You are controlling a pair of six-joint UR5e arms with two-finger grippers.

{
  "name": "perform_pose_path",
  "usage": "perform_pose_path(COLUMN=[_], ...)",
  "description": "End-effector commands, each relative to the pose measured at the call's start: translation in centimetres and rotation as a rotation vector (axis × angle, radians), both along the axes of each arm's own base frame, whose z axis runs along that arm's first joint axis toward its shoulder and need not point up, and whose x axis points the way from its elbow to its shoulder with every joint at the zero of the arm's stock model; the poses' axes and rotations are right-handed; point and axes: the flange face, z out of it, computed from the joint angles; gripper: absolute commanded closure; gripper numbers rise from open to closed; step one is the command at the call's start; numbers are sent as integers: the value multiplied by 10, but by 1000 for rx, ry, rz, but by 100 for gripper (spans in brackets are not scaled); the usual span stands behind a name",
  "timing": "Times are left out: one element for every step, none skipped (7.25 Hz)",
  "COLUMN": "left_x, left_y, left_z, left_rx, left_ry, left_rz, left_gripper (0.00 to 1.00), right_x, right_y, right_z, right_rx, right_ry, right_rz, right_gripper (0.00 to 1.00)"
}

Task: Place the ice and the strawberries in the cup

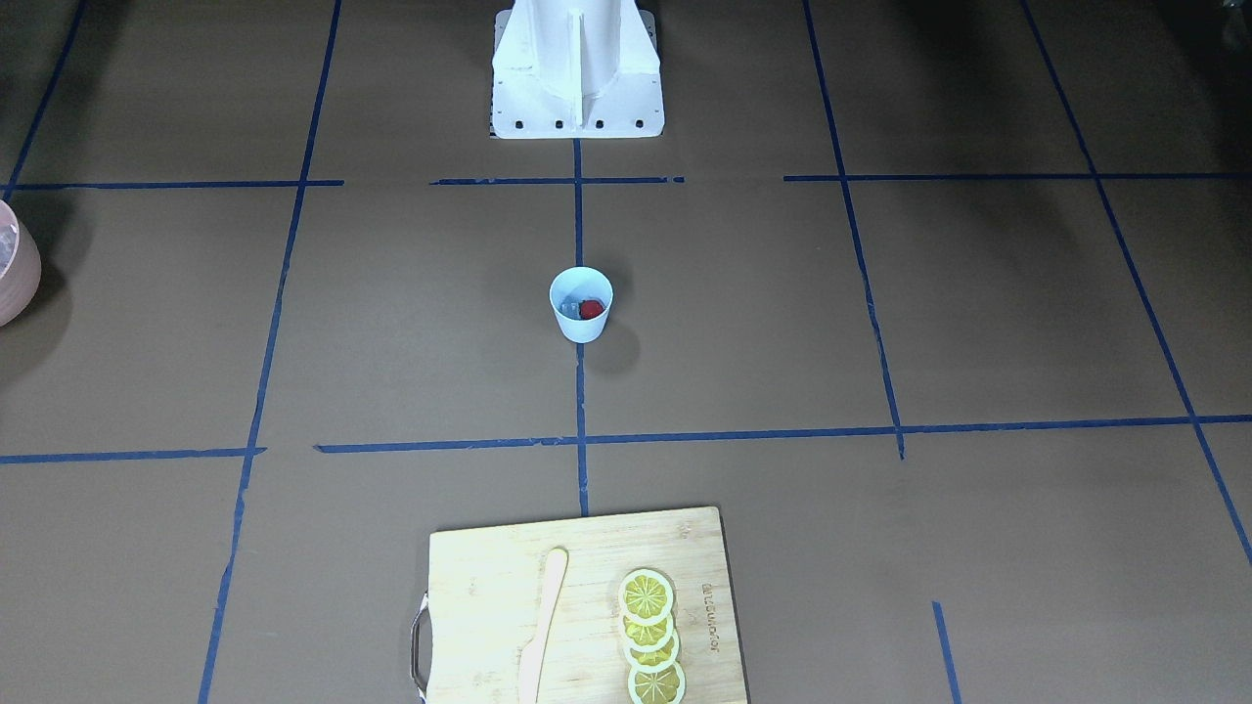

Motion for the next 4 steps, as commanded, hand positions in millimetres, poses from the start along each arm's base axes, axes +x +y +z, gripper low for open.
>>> perform_pose_path(left_x=[-6,-6,-6,-6], left_y=[0,1,0,0], left_z=[-3,-2,-2,-4], left_rx=[21,22,24,27], left_ry=[1,0,-1,-1], left_rz=[-10,-12,-12,-10], left_gripper=[0,0,0,0], right_x=[0,0,0,0], right_y=[0,0,0,0], right_z=[2,2,2,2], right_rx=[-3,-5,-5,-2], right_ry=[0,0,0,0], right_rz=[0,0,0,0], right_gripper=[1,1,1,1])
